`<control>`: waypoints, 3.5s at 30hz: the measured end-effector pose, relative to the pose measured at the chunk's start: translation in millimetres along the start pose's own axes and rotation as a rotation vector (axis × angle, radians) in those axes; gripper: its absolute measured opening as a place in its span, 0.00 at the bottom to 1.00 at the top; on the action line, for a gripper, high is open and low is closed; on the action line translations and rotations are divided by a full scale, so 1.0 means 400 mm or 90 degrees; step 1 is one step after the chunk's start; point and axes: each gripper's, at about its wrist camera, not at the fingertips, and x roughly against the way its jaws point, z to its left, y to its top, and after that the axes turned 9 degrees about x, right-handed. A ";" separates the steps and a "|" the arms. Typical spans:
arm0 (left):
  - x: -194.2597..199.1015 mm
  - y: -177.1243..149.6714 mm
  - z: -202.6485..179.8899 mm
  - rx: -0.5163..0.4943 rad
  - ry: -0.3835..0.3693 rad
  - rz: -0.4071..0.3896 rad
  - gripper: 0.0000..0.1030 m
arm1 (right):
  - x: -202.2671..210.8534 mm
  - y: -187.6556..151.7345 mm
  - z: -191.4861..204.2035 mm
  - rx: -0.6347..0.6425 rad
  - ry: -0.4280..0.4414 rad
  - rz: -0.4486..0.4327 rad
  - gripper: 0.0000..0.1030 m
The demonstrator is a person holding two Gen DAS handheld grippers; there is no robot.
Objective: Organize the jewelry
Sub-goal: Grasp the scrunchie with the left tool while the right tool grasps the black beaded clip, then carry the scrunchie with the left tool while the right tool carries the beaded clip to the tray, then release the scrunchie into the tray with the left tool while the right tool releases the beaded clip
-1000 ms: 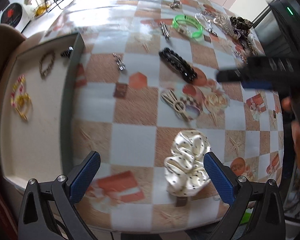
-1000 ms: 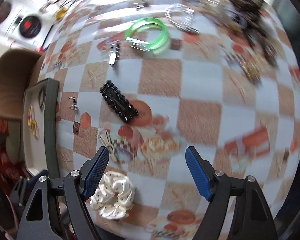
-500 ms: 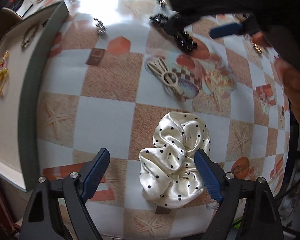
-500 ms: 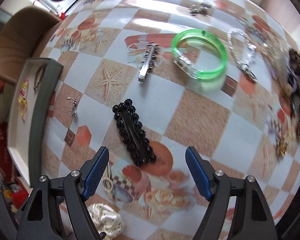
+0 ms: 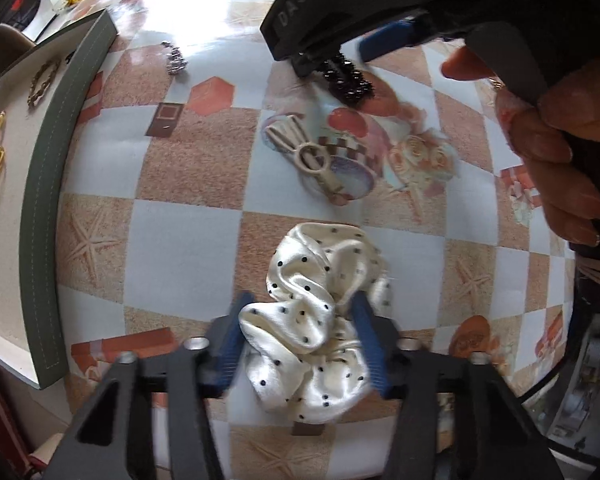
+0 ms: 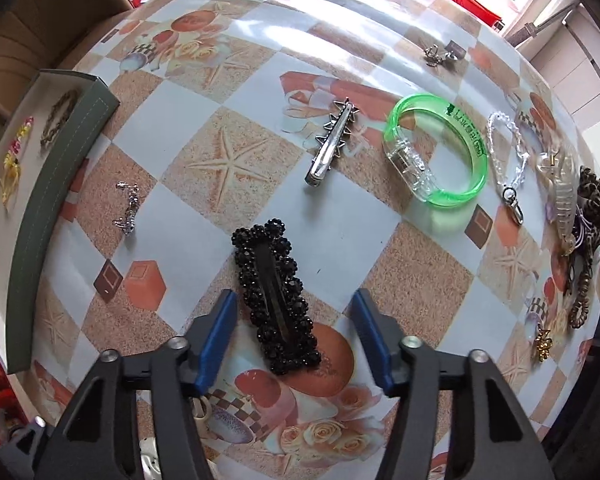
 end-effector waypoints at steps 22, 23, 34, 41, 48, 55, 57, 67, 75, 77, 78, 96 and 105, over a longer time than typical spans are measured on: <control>0.128 -0.017 0.020 0.004 -0.065 -0.044 0.17 | 0.081 -0.132 -0.163 -0.155 0.108 0.011 0.32; 0.140 -0.019 0.021 0.005 -0.065 -0.048 0.17 | 0.084 -0.151 -0.155 -0.158 0.111 0.011 0.32; 0.259 -0.020 0.065 0.038 -0.041 -0.114 0.17 | 0.197 -0.223 -0.137 -0.197 0.152 -0.010 0.32; 0.312 -0.009 0.104 0.060 -0.021 -0.146 0.17 | 0.245 -0.244 -0.121 -0.201 0.175 -0.028 0.32; 0.342 0.011 0.157 0.060 -0.022 -0.159 0.17 | 0.280 -0.244 -0.099 -0.210 0.174 -0.043 0.32; 0.351 0.047 0.244 0.026 -0.048 -0.153 0.17 | 0.296 -0.213 -0.045 -0.246 0.156 -0.057 0.32; 0.353 0.058 0.280 0.019 -0.053 -0.151 0.17 | 0.299 -0.203 -0.024 -0.256 0.151 -0.061 0.32; 0.368 0.078 0.507 0.054 -0.049 -0.158 0.17 | 0.290 -0.110 0.131 -0.255 0.140 -0.061 0.32; 0.354 0.066 0.674 0.109 -0.026 -0.152 0.17 | 0.266 -0.008 0.281 -0.195 0.157 -0.050 0.32; 0.342 0.060 0.701 0.116 -0.020 -0.145 0.17 | 0.254 0.013 0.320 -0.179 0.164 -0.043 0.32; 0.330 0.056 0.717 0.120 -0.015 -0.139 0.17 | 0.245 0.024 0.341 -0.170 0.168 -0.039 0.32; 0.175 0.061 0.772 0.102 0.071 -0.095 0.18 | 0.039 0.145 0.519 -0.083 0.146 0.049 0.32; 0.168 0.061 0.764 0.100 0.111 -0.108 0.62 | -0.001 0.144 0.526 -0.075 0.128 0.066 0.33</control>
